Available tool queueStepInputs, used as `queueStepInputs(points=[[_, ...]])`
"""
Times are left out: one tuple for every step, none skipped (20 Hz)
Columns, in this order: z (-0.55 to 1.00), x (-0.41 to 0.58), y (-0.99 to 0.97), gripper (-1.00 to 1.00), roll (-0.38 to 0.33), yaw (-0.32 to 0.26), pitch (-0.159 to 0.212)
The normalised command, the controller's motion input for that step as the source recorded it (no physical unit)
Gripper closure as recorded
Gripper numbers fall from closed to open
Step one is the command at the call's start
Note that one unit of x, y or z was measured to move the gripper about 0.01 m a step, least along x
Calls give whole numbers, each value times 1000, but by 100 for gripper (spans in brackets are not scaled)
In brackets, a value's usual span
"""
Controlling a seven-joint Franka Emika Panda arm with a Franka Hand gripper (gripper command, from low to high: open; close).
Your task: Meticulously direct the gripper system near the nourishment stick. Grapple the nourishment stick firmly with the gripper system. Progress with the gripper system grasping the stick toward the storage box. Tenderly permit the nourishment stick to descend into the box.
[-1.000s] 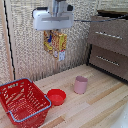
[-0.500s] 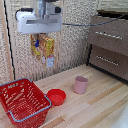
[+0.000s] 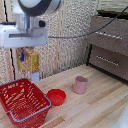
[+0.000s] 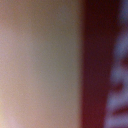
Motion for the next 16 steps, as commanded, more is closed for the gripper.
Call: queueStepInputs(points=[[-494,343,154,100,-100,13,11],[-546,320,86,100,-97,12,16],[-557,294,60,100,-92,22,20],[-557,274,69,100,-93,28,23],[-517,249,89,100,-79,27,24],[-443,200,40,100,-45,29,23],[-374,163,20,100,-26,32,49],[-314,151,114,100,-16,21,72],[-269,106,140,100,-4,11,72],[-214,20,160,100,0,0,58],[-174,0,169,-100,0,0,41],[-74,0,169,-100,0,-5,11],[-14,0,143,-100,0,-6,0],[0,0,137,-100,0,-3,2],[34,0,40,-100,0,0,0],[191,0,0,-100,0,0,0]])
